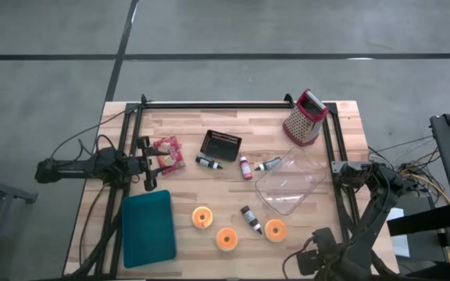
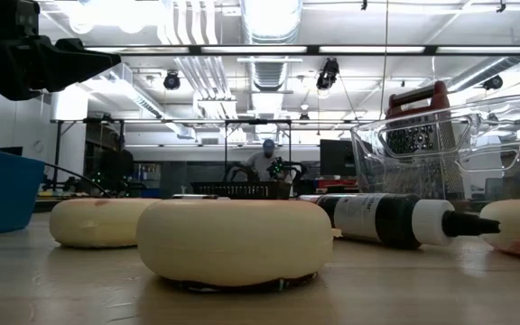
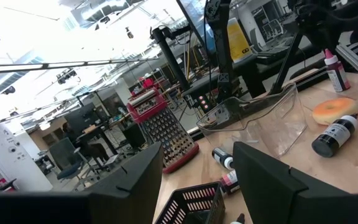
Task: Pick & Place Food Item
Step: Put the bottom pink food coloring bottle into the transparent bin
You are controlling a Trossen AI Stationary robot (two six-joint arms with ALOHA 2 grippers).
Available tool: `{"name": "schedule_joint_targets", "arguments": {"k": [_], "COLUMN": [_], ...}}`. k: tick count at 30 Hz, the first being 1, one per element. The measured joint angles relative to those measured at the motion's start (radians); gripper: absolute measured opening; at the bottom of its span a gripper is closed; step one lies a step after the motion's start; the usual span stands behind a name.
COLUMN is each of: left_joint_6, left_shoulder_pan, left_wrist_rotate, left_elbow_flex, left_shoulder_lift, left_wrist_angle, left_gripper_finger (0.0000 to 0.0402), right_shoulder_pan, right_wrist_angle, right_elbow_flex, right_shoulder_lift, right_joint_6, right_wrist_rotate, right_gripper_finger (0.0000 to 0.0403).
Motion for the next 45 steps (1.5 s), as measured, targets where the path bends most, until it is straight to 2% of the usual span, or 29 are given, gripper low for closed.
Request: {"name": "schedule_joint_targets", "arguments": {"k": [5,33,45], "left_joint_6": [0.000,0.000,0.000], "left_shoulder_pan": [0.000,0.000,0.000], "left_wrist_rotate": [0.000,0.000,0.000], "left_elbow_flex": [0.000,0.000,0.000], "left_shoulder_lift": [0.000,0.000,0.000], "left_wrist_angle": [0.000,0.000,0.000], "left_gripper_finger": [0.0200,0.0200,0.0200], "right_shoulder_pan": [0.010,0.010,0.010], "right_wrist_angle": [0.042,0.049,0.066], "right_elbow_flex": [-0.041,-0.042,-0.043], "right_shoulder_lift": [0.002,0.003,0.040], "right_joint_6": [0.000,0.000,-0.005], "right_wrist_rotate": [0.000,0.037,0.037], "right_gripper_finger": [0.0201,0.0201,0.0201]}}
